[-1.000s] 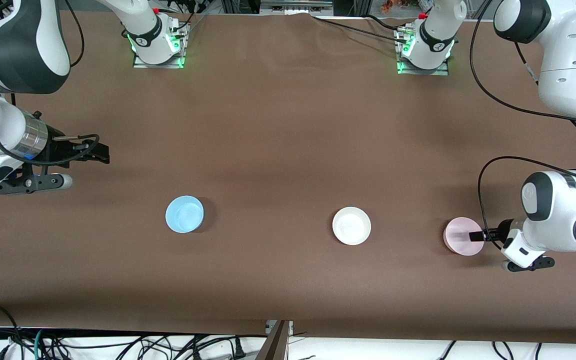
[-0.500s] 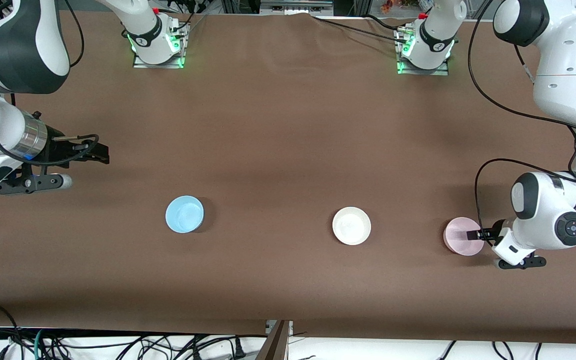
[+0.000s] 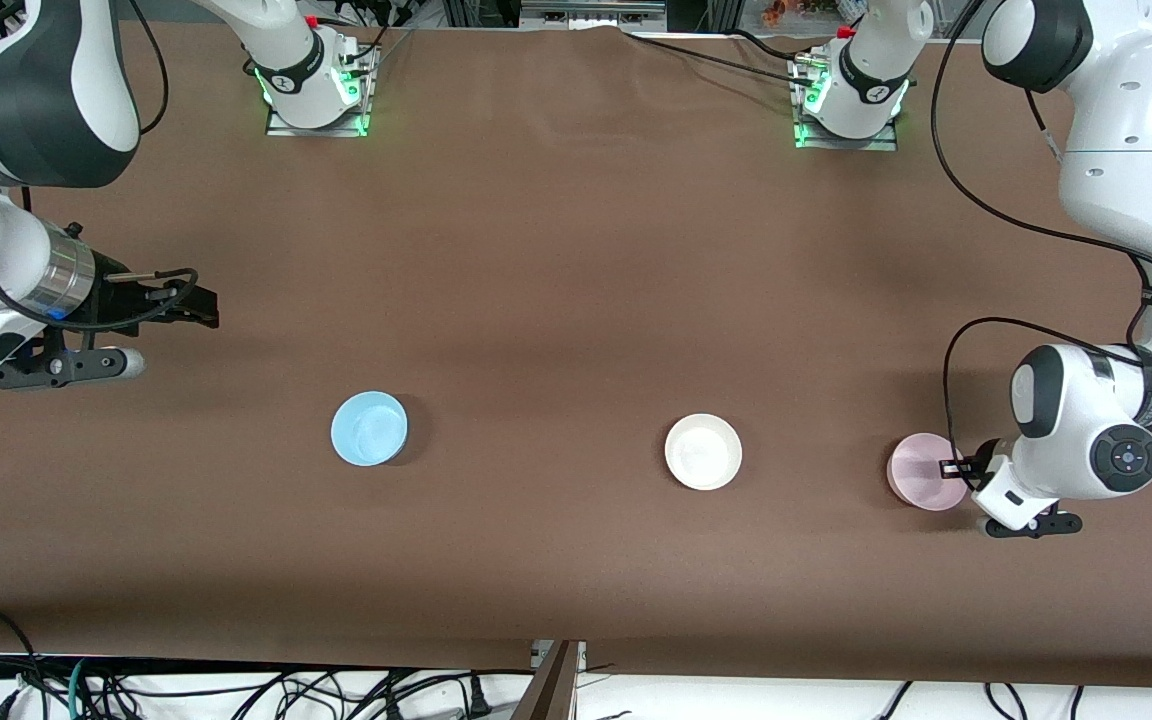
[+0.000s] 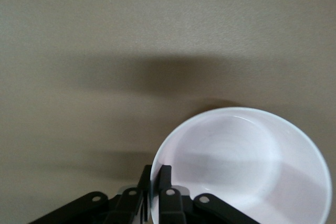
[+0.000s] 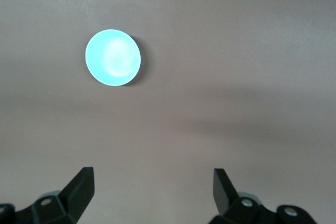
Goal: Stack pink and blue bowls on white bowl
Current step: 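Close the left gripper on the pink bowl's rim, then carry the pink bowl with the left gripper onto the white bowl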
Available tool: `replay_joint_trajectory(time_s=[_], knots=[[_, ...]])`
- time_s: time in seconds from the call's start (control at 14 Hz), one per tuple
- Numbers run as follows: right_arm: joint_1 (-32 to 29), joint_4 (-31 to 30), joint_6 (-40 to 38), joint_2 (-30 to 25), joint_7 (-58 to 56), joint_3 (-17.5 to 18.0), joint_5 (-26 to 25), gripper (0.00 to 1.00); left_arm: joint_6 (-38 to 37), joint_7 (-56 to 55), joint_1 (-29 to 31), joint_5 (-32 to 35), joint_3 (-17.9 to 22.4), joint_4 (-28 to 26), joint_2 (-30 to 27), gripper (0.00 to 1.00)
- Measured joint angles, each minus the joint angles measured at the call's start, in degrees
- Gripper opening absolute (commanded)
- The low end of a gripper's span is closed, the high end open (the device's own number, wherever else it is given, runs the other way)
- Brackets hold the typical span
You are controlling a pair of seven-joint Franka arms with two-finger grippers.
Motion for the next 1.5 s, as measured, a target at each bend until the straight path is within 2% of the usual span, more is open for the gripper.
replay_joint_trajectory(time_s=[0.36, 0.57, 0.93, 1.21, 1.5], knots=[[0.00, 0.00, 0.01, 0.00, 0.00, 0.00, 0.00, 1.00, -4.95, -5.04, -0.48, 0.00, -1.24, 0.49, -1.61, 0.00], [0.00, 0.02, 0.02, 0.00, 0.00, 0.00, 0.01, 1.00, -10.68, -12.60, -1.56, -0.97, -4.37, 1.70, -2.84, 0.00], [0.00, 0.02, 0.02, 0.00, 0.00, 0.00, 0.01, 1.00, -19.14, -29.01, -5.58, -5.43, -9.50, 6.70, -3.74, 0.00], [0.00, 0.02, 0.02, 0.00, 0.00, 0.00, 0.01, 1.00, -19.47, -43.65, -11.67, -6.35, -10.79, 7.04, -3.64, 0.00], [0.00, 0.02, 0.03, 0.00, 0.00, 0.00, 0.02, 1.00, -15.23, -54.04, -16.70, -6.35, -10.60, 7.00, -2.45, 0.00]])
